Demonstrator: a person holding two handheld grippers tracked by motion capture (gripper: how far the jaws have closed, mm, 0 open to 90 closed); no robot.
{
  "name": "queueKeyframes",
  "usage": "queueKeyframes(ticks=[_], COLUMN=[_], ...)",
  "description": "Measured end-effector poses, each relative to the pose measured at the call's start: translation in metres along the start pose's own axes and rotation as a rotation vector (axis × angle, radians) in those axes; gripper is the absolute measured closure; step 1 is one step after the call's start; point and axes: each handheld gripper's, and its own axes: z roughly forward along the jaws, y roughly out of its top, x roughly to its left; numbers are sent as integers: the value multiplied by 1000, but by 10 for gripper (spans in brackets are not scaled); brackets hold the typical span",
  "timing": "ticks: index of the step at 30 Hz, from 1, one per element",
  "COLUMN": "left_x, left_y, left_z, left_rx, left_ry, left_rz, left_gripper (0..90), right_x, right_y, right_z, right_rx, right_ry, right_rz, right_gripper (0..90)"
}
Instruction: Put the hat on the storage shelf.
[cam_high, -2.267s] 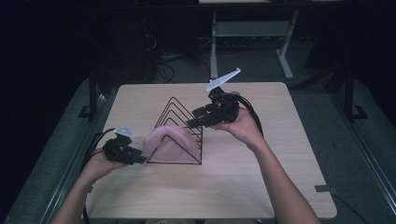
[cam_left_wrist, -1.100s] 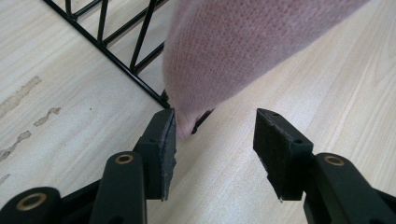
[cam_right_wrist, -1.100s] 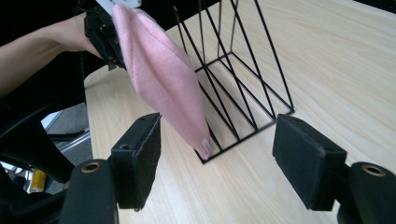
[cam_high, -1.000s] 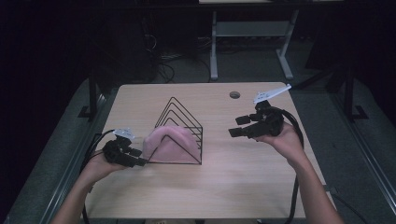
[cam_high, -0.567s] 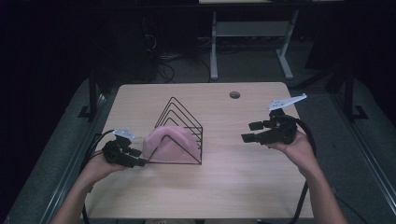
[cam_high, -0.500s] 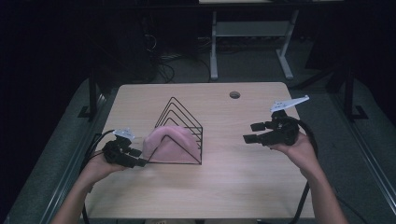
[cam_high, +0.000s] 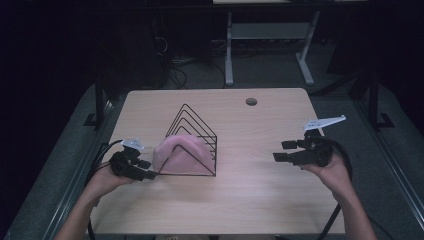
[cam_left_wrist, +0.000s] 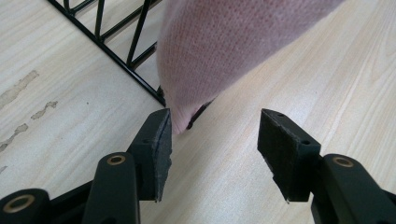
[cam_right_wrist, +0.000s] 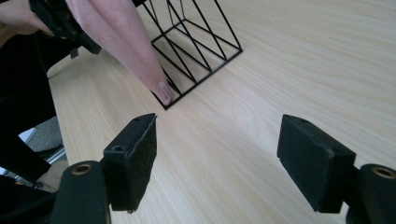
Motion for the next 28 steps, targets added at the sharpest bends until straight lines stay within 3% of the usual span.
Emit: queueKeyframes(ticks=[8, 20, 28], left_x=[-1, -6, -17], left_y=[-2, -8, -18], left_z=[0, -5, -12], left_rx=[-8, 7, -32], left_ry=[1, 12, 28], left_rz=[-10, 8, 2], left_gripper=[440, 429, 378], right_x=[-10, -15, -14], right_y=[-23, -63, -88], right_z=[0, -8, -9], right_rx=[45, 34, 40], right_ry=[-20, -36, -32], right_rz=[45, 88, 107], right_gripper=[265, 265, 265])
